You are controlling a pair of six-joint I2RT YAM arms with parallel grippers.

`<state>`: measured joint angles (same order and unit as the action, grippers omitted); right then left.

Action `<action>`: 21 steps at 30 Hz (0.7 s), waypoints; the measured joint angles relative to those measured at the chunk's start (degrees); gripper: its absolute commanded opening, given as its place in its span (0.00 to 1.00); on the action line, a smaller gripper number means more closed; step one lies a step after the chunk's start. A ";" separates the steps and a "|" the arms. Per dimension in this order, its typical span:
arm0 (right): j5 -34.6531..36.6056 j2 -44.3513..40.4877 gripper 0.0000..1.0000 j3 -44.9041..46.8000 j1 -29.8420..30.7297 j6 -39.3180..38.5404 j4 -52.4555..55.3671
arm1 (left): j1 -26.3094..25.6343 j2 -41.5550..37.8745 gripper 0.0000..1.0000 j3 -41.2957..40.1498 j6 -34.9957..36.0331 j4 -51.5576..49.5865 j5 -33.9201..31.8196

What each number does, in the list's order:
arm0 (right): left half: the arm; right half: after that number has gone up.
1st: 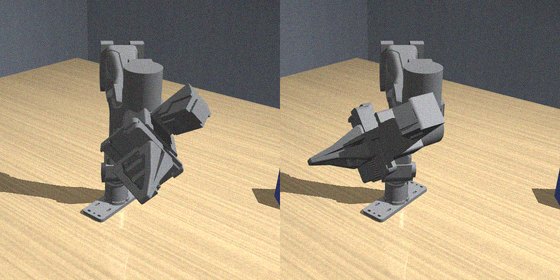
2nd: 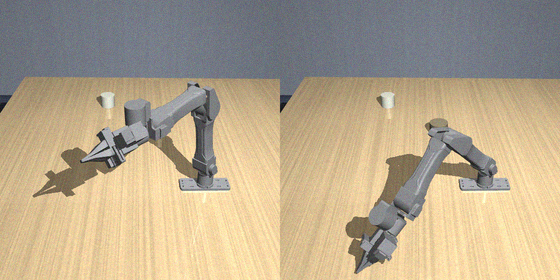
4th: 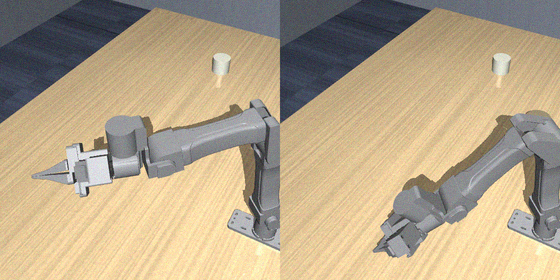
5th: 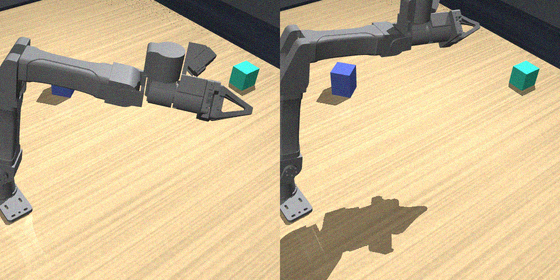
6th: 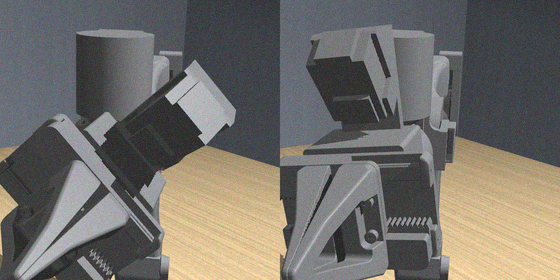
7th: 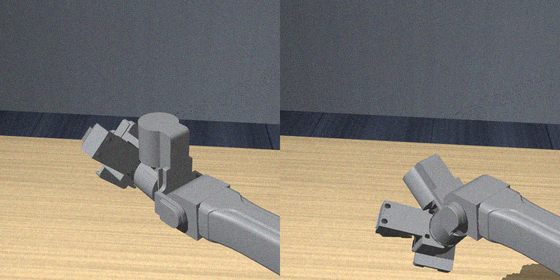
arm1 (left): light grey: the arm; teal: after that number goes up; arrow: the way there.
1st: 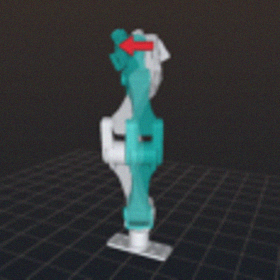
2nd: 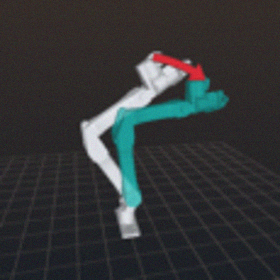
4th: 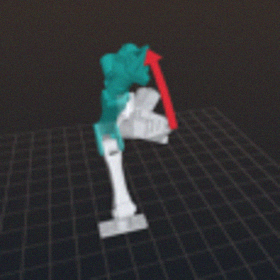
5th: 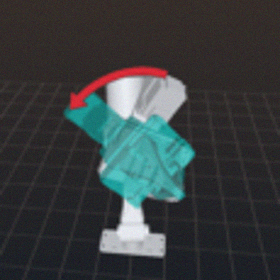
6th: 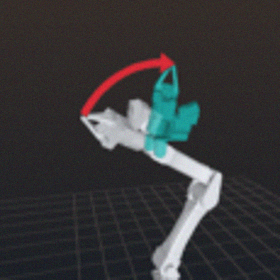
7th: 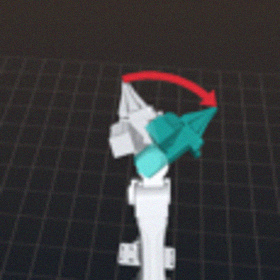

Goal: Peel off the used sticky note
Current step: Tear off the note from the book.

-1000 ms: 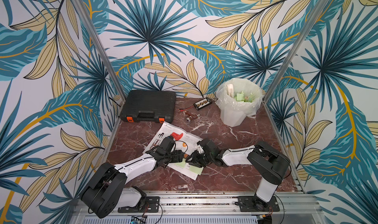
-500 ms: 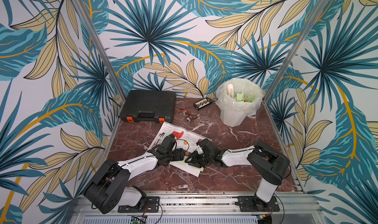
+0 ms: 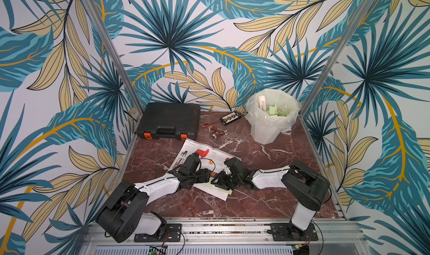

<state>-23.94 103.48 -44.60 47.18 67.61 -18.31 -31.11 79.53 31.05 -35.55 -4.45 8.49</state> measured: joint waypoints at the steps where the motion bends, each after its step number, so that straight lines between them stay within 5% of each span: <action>1: -0.07 0.37 0.36 -0.46 0.00 -0.09 0.09 | 0.00 0.02 0.75 0.00 0.00 0.04 0.00; 21: -1.20 4.61 0.32 -3.17 -0.11 0.74 -4.35 | 0.02 0.63 0.75 0.00 -0.26 1.31 -0.09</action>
<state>-25.15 108.09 -47.77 47.07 68.36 -22.65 -31.09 80.16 31.05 -35.81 -3.14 8.40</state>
